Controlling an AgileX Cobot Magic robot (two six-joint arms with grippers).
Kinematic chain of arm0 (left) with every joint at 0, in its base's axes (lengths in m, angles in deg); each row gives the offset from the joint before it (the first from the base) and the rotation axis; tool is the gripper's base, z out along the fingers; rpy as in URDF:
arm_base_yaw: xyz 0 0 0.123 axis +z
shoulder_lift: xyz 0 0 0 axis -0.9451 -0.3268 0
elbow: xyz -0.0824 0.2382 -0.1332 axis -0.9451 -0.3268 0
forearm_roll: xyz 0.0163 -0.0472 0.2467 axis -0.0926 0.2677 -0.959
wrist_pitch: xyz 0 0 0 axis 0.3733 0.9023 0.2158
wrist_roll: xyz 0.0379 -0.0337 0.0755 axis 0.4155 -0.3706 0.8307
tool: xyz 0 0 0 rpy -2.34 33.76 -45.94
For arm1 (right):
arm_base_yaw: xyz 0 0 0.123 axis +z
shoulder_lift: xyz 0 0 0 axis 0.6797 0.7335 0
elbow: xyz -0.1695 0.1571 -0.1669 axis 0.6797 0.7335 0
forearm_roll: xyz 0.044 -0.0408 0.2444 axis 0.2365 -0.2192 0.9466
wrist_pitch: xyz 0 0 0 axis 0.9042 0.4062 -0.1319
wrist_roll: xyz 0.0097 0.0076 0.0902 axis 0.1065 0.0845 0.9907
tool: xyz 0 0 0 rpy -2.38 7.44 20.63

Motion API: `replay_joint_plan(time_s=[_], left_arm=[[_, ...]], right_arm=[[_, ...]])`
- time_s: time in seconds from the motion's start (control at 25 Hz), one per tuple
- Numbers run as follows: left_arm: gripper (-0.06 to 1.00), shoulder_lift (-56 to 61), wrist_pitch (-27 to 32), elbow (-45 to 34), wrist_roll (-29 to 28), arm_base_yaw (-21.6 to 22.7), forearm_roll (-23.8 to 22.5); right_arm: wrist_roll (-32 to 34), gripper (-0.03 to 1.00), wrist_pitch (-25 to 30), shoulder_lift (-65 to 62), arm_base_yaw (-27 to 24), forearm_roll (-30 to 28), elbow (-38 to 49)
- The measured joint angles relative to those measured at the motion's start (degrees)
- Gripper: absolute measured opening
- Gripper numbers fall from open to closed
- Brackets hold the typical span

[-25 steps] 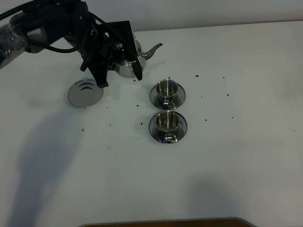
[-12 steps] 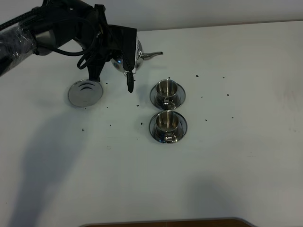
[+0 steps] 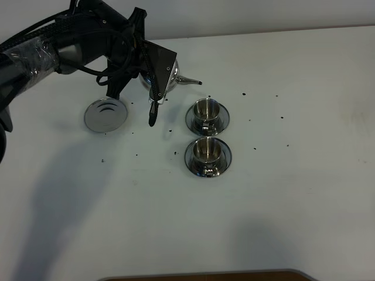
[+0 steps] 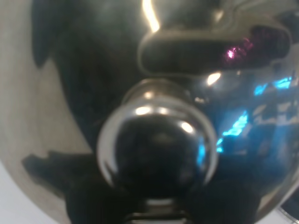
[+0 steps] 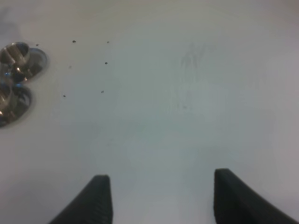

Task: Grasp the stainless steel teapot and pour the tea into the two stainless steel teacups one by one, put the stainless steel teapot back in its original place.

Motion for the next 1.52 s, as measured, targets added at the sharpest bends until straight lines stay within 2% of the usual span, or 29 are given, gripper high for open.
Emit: replay_joint_plan(time_s=[0.2, 0.6, 0.92, 1.52], left_arm=[[0.24, -0.9, -1.2, 0.0, 1.7, -0.7, -4.0], [0.24, -1.6, -7.2, 0.0, 2.4, -2.0, -11.5], [0.24, -1.7, -8.4, 0.0, 8.6, -2.6, -11.7], [0.24, -3.6, -14.5, 0.0, 14.0, -2.8, -12.4]], right_arm=[[0.0, 0.48, 0.0, 0.0, 0.0, 0.0, 0.0], [0.0, 0.48, 0.0, 0.0, 0.0, 0.0, 0.0], [0.0, 0.48, 0.0, 0.0, 0.0, 0.0, 0.0], [0.0, 0.48, 0.0, 0.0, 0.0, 0.0, 0.0]])
